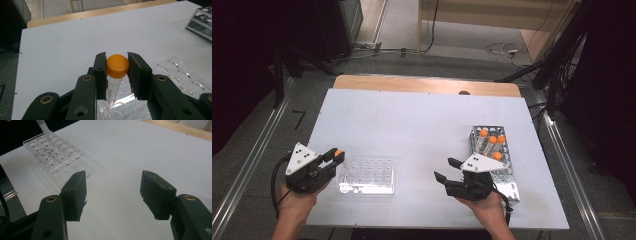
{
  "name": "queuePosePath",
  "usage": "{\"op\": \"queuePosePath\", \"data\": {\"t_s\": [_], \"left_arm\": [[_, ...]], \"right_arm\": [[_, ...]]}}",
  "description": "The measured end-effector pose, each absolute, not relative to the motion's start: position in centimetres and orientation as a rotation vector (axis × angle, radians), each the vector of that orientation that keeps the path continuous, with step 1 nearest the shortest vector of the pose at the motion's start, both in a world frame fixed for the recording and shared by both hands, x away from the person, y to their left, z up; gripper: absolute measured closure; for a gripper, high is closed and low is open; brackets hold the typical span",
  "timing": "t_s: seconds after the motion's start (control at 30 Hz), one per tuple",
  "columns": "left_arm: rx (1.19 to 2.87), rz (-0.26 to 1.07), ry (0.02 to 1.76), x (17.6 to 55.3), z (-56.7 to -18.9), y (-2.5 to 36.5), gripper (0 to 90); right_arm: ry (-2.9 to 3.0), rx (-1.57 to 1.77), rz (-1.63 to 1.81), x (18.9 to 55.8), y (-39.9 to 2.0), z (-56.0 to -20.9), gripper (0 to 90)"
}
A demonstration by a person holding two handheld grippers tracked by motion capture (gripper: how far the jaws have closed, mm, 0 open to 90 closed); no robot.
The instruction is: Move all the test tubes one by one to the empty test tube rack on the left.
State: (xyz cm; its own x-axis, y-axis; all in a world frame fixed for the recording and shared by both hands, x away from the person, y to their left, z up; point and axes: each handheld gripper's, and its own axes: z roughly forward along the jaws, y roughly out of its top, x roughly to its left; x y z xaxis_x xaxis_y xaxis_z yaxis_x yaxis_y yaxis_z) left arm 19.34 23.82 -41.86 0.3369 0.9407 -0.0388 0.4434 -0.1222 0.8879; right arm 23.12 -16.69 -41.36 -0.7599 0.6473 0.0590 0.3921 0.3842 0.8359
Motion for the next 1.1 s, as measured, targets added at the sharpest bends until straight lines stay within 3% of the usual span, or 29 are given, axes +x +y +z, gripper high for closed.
{"op": "queuePosePath", "data": {"t_s": [0.17,0.83,1.1], "left_arm": [[1.726,0.690,1.244,19.4,-42.0,23.9,68.7],[1.653,0.598,1.250,19.5,-41.8,23.9,31.0],[1.658,0.594,1.247,19.5,-41.9,23.7,26.8]], "right_arm": [[2.368,0.919,1.315,23.1,-16.8,-41.3,36.2],[2.321,0.955,1.309,23.1,-18.0,-40.9,33.0],[2.290,0.976,1.276,23.1,-19.4,-40.5,29.8]]}}
